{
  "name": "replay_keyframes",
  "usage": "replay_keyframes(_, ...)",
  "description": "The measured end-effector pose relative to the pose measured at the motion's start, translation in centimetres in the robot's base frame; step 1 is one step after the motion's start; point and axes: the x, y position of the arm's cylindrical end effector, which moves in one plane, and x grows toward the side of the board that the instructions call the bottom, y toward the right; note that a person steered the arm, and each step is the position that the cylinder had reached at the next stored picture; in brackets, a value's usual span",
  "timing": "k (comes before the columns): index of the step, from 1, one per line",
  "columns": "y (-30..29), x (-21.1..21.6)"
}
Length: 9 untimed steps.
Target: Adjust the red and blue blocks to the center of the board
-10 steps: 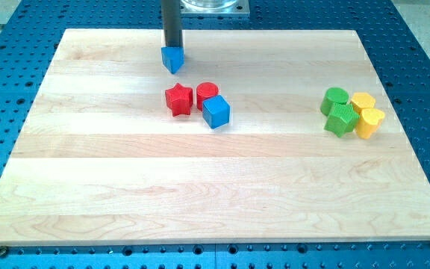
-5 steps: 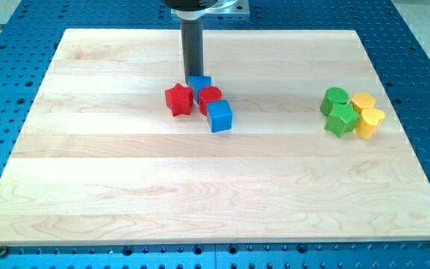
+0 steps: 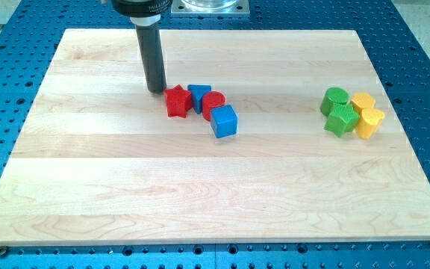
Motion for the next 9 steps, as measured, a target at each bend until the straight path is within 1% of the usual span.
replay_keyframes(1, -0.5, 3.0)
replay_keyframes(2, 0.0, 4.6)
replay_keyframes(3, 3.0, 4.6)
replay_keyframes(4, 3.2, 4.6)
replay_keyframes(5, 1.5, 8.9)
replay_keyframes(6, 5.4, 11.7)
replay_keyframes(7, 9.6, 11.8)
replay_keyframes(8, 11.2, 11.8)
replay_keyframes(9, 16.4, 11.8)
